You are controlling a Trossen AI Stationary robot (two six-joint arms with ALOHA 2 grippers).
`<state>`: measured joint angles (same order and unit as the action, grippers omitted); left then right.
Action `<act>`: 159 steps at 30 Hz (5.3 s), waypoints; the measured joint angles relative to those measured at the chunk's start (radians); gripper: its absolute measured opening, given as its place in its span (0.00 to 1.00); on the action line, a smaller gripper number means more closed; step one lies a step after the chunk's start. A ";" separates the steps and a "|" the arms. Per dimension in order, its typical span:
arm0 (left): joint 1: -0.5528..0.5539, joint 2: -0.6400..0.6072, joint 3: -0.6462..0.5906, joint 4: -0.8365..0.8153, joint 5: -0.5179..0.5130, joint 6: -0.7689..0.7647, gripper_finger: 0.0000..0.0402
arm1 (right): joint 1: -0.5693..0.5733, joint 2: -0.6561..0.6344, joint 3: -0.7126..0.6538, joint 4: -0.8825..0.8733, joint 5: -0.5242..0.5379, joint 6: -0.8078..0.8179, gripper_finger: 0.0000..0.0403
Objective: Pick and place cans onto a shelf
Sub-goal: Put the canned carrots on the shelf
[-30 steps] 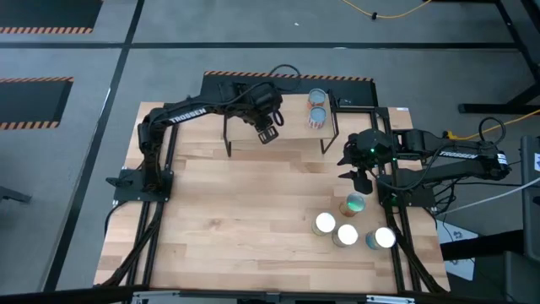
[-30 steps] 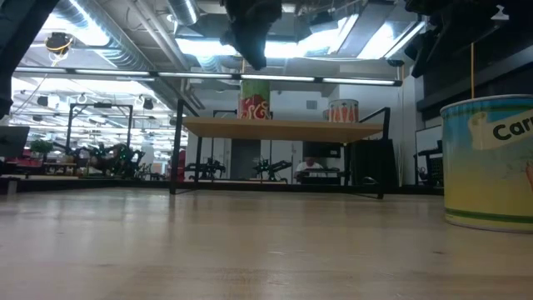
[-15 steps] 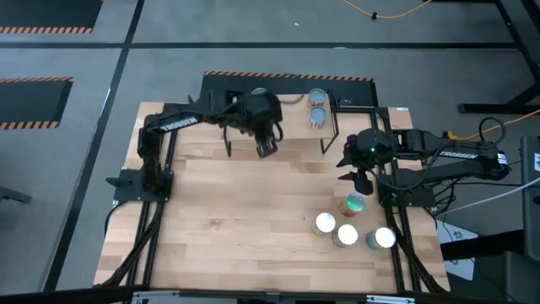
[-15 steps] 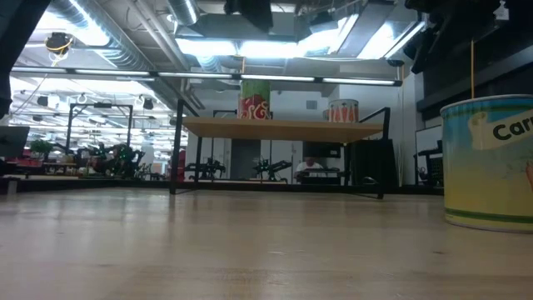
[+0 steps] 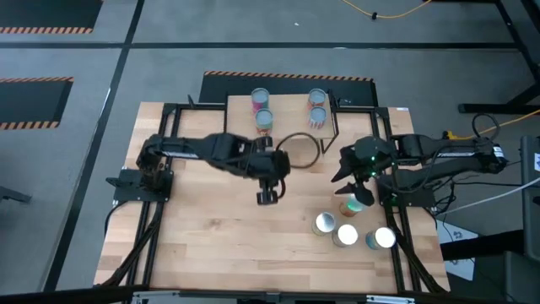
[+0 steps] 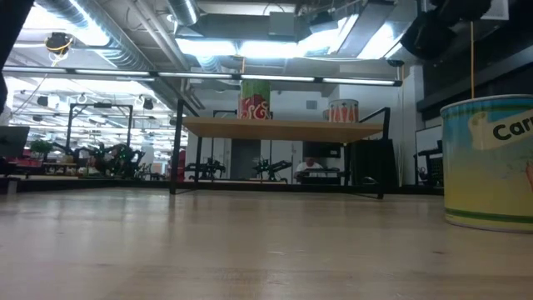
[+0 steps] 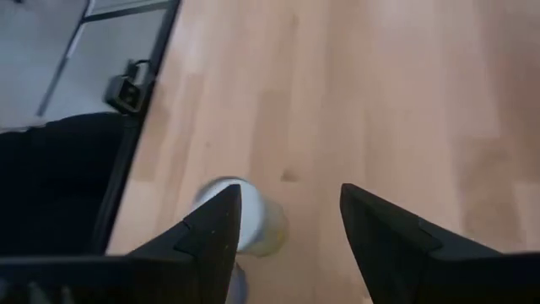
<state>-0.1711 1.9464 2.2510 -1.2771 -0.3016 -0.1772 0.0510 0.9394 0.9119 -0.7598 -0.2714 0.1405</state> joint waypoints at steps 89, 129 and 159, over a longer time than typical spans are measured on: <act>-0.158 -0.356 -0.786 0.483 -0.127 0.031 0.24 | 0.233 0.439 0.067 0.097 0.121 0.012 0.01; -0.091 -0.440 -1.388 1.228 -0.018 0.056 0.24 | -0.682 0.608 0.855 0.033 0.121 -0.258 0.01; -0.091 -0.439 -1.388 1.227 -0.019 0.056 0.24 | -0.818 0.906 0.950 -0.153 0.011 -0.254 0.01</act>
<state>-0.2623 1.5070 0.8631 -0.0505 -0.3202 -0.1211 -0.7670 1.8449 1.8618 -0.9123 -0.2607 -0.1139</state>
